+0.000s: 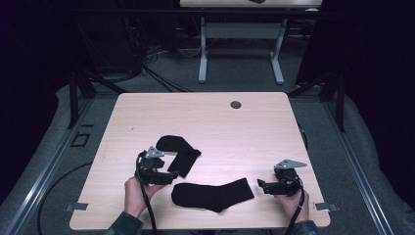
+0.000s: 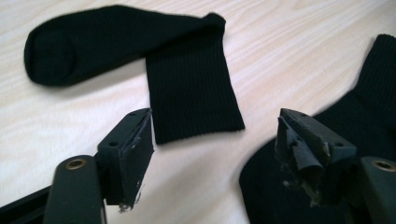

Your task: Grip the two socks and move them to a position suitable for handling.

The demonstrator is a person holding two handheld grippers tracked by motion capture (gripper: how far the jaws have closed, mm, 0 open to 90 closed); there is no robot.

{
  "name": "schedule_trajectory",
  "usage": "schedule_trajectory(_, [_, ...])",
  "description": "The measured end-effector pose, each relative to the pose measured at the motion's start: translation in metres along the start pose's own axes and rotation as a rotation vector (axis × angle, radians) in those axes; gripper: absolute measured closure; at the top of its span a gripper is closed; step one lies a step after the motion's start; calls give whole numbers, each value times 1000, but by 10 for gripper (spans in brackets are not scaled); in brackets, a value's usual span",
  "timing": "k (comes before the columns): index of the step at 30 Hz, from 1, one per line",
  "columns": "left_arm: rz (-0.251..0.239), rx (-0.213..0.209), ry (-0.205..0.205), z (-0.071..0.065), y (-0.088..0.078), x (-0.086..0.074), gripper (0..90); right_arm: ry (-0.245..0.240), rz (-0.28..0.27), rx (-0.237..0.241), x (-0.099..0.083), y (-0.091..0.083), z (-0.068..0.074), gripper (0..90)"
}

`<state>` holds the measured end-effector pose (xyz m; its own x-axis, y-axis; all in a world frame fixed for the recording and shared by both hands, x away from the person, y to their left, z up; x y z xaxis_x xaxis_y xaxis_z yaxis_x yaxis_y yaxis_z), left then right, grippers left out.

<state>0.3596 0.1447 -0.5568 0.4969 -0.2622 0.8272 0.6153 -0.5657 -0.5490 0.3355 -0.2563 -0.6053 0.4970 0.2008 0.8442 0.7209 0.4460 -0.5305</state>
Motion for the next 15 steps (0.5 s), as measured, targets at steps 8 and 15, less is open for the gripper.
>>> schedule_trajectory(8, [7,-19,23,10,25,23,269,-36,3,-59,-6,4,-13,105])
schedule_trajectory(15, [20,-43,31,19,44,37,228,-41,-21,-68,-8,5,-14,106])
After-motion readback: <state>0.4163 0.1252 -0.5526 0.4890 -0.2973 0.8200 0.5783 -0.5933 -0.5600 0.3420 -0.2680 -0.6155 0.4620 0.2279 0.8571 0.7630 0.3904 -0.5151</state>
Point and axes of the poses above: each handheld gripper's, and its own axes: y roughly forward along the jaws, x roughly out of its top, z roughly to its left, the point moved 4 cm from there along y, roughly forward along the jaws, and after that the axes turned 13 degrees about -z, right-handed, at the moved point
